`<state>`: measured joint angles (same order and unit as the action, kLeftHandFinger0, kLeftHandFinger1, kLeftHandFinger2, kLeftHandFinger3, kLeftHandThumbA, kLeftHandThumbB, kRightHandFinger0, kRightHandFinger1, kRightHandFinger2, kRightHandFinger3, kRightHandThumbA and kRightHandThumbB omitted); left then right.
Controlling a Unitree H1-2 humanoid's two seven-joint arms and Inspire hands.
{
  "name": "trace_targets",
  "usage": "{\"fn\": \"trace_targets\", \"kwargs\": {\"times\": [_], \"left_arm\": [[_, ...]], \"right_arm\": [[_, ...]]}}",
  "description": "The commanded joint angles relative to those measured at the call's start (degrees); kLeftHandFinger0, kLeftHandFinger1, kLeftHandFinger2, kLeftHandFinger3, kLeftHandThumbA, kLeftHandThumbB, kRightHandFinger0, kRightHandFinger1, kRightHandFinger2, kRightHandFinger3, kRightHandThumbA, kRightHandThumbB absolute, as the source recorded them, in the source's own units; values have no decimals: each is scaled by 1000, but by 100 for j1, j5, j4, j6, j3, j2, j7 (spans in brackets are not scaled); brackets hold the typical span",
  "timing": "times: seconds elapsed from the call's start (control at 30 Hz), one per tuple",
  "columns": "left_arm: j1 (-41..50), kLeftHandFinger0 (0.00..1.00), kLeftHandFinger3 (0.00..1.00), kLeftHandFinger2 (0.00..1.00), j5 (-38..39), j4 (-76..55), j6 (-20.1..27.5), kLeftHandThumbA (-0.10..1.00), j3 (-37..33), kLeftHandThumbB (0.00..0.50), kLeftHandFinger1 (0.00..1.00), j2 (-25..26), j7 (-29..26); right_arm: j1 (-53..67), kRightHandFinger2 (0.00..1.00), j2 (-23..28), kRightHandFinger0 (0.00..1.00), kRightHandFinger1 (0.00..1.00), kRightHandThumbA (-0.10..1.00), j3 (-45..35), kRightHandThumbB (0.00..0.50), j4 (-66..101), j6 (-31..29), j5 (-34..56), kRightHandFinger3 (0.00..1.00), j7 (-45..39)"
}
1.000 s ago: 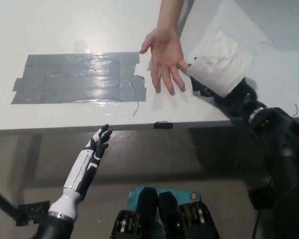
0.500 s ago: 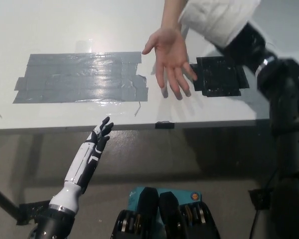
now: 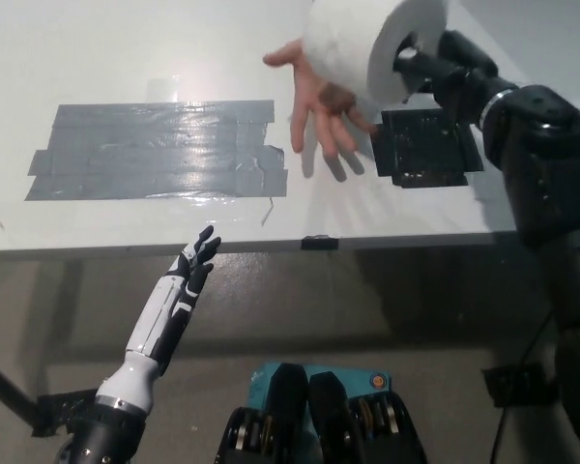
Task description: A toilet paper roll is kept on the black spot on the desk infront of the robot and the robot inserts its right thumb into the hole in the centre to grab the roll. Then it passes the roll to a person.
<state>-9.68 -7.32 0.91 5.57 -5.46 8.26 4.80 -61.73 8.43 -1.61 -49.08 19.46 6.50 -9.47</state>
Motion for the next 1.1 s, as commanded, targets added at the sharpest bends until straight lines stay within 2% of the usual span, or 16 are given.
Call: {"fn": "trace_targets", "kwargs": {"times": [0.0, 0.1, 0.17, 0.33, 0.43, 0.53, 0.57, 0.6, 0.63, 0.67, 0.7, 0.73, 0.77, 0.8, 0.93, 1.07], "left_arm": [[-82, 1000, 1000, 1000, 2, -57, 186, 1000, 29, 119, 1000, 51, 20], [-79, 1000, 1000, 1000, -4, -63, 180, 1000, 17, 118, 1000, 41, 22], [-87, 1000, 1000, 1000, -16, -68, 188, 1000, 3, 119, 1000, 46, 32], [-127, 1000, 1000, 1000, -55, -57, 196, 1000, -10, 120, 1000, 77, 34], [-156, 1000, 1000, 1000, -54, -57, 186, 1000, -12, 121, 1000, 75, 38], [-162, 1000, 1000, 1000, 3, -50, 196, 1000, -6, 111, 1000, 67, 59], [-168, 1000, 1000, 1000, 18, -44, 194, 1000, -5, 115, 1000, 65, 65], [-171, 1000, 1000, 1000, 23, -44, 191, 1000, -4, 114, 1000, 64, 67], [-178, 1000, 1000, 1000, 10, -34, 204, 1000, -11, 112, 1000, 67, 67], [-179, 1000, 1000, 1000, 5, -27, 215, 1000, -14, 110, 1000, 68, 65], [-171, 1000, 1000, 1000, 6, -23, 225, 1000, -19, 109, 1000, 71, 70], [-161, 1000, 1000, 1000, 8, -19, 236, 1000, -27, 109, 1000, 77, 79], [-158, 1000, 1000, 1000, 18, -28, 224, 1000, -28, 110, 1000, 77, 87], [-167, 1000, 1000, 1000, 27, -17, 219, 1000, -34, 111, 1000, 76, 97], [-167, 1000, 1000, 1000, -1, -64, 122, 1000, -47, 121, 1000, 85, 103], [-154, 1000, 1000, 1000, -16, -83, 85, 1000, -52, 125, 1000, 105, 110]], "right_arm": [[-575, 1000, 26, 182, 684, -100, 492, 172, -143, -826, -693, 963, 270], [-622, 990, -43, 199, 656, -100, 721, 183, -225, -784, -816, 893, 347], [-693, 928, -136, 117, 561, -100, 854, 182, -383, -885, -933, 865, 492], [-894, 881, -246, 66, 506, -100, 890, 183, -791, -1011, -952, 873, 598], [-989, 838, -266, 31, 463, -100, 1104, 175, -931, -1205, -1197, 836, 591], [-1008, 893, -283, 140, 575, -100, 1266, 196, -865, -1120, -1358, 810, 624], [-1006, 990, -284, 216, 650, 52, 1316, 290, -831, -1083, -1390, 1000, 586], [-1013, 903, -288, 209, 606, 114, 1346, 292, -804, -1011, -1407, 976, 546], [-1009, 1000, -253, 417, 818, 255, 1381, 368, -748, -889, -1380, 1000, 340], [-983, 1000, -196, 663, 978, 338, 1401, 368, -633, -723, -1294, 1000, 24], [-945, 1000, -140, 913, 1000, 422, 1439, 428, -557, -643, -1263, 1000, -182], [-903, 1000, -82, 997, 1000, 438, 1489, 444, -496, -596, -1266, 1000, -348], [-887, 1000, 11, 1000, 1000, 529, 1607, 483, -454, -624, -1361, 1000, -467], [-855, 1000, 86, 1000, 1000, 543, 1665, 496, -407, -686, -1392, 1000, -553], [-747, 1000, 344, 1000, 1000, 579, 1565, 500, -47, -493, -1263, 1000, -711], [-489, 1000, 683, 1000, 1000, 670, 1389, 500, 809, -174, -1275, 1000, -598]]}}
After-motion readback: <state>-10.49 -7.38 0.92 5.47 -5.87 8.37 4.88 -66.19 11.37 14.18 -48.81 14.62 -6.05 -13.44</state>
